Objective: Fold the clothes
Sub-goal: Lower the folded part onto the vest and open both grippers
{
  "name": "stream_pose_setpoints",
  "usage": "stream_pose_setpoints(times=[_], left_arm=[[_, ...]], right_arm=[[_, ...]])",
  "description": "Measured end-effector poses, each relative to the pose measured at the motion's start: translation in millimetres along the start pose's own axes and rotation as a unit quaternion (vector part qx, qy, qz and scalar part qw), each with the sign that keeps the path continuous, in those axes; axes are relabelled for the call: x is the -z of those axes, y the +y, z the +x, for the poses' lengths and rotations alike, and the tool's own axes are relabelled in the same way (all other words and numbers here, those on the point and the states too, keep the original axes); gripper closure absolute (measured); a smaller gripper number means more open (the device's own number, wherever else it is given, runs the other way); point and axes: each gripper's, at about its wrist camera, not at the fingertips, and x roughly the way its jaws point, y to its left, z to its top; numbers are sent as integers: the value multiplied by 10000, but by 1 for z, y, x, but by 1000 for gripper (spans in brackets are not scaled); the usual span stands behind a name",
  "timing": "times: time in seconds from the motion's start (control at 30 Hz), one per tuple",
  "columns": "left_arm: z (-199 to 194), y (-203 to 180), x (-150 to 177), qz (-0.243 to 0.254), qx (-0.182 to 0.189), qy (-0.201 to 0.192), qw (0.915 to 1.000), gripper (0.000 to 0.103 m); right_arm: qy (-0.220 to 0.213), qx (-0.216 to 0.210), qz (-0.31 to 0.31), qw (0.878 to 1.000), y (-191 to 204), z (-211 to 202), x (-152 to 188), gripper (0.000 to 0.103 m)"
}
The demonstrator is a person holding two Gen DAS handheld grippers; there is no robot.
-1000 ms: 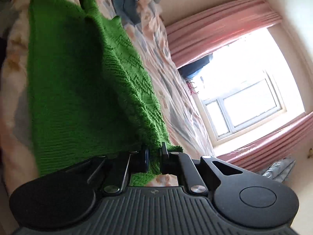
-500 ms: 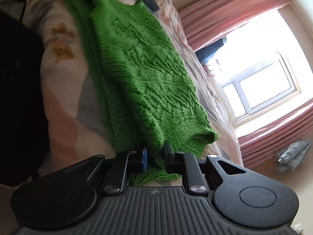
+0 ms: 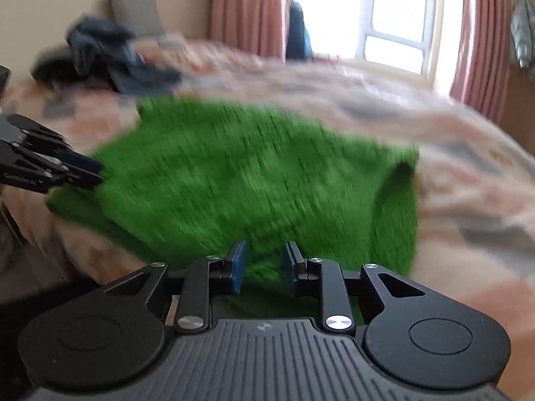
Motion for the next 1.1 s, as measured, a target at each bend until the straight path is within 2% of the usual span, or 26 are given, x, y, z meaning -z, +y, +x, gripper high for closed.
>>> stream_pose_setpoints(times=[0.1, 0.13, 0.2, 0.3, 0.43, 0.5, 0.57, 0.63, 0.7, 0.77, 0.87, 1.1], left_arm=[[-13, 21, -15, -504, 208, 93, 9985, 80], [-19, 30, -25, -643, 221, 54, 9977, 81], [-25, 51, -54, -799, 126, -169, 9966, 81], [-11, 75, -97, -771, -197, -480, 9957, 82], [42, 106, -130, -968, -237, -278, 9946, 81], [70, 116, -132, -901, -560, 1, 9944, 82], [101, 130, -120, -991, -837, 431, 9906, 87], [119, 141, -103, -1052, -900, 603, 9885, 93], [114, 137, -98, -922, -1028, 538, 9890, 93], [103, 126, -102, -751, -1264, 534, 9877, 94], [81, 105, -111, -523, -1707, 610, 9820, 93], [26, 50, -110, -756, -1536, 574, 9836, 87]], right_arm=[[327, -463, 526, 9970, -26, -9, -15, 78], [310, -560, 664, 9957, -35, -13, -28, 78], [-8, -596, 705, 9957, -51, -18, -58, 77], [-422, -240, 310, 9983, -62, -2, -103, 75], [-299, 49, 233, 9993, -80, 59, -135, 75], [-148, 178, 165, 9996, -92, 91, -133, 75], [32, 259, 248, 9994, -111, 116, -113, 76], [55, -26, 697, 9975, -135, 127, -89, 78], [-87, -165, 1306, 9913, -151, 122, -77, 83], [-125, -63, 1636, 9864, -156, 110, -79, 84], [-211, 246, 1528, 9877, -143, 83, -85, 78], [-418, -66, 1378, 9896, -82, 7, -64, 75]])
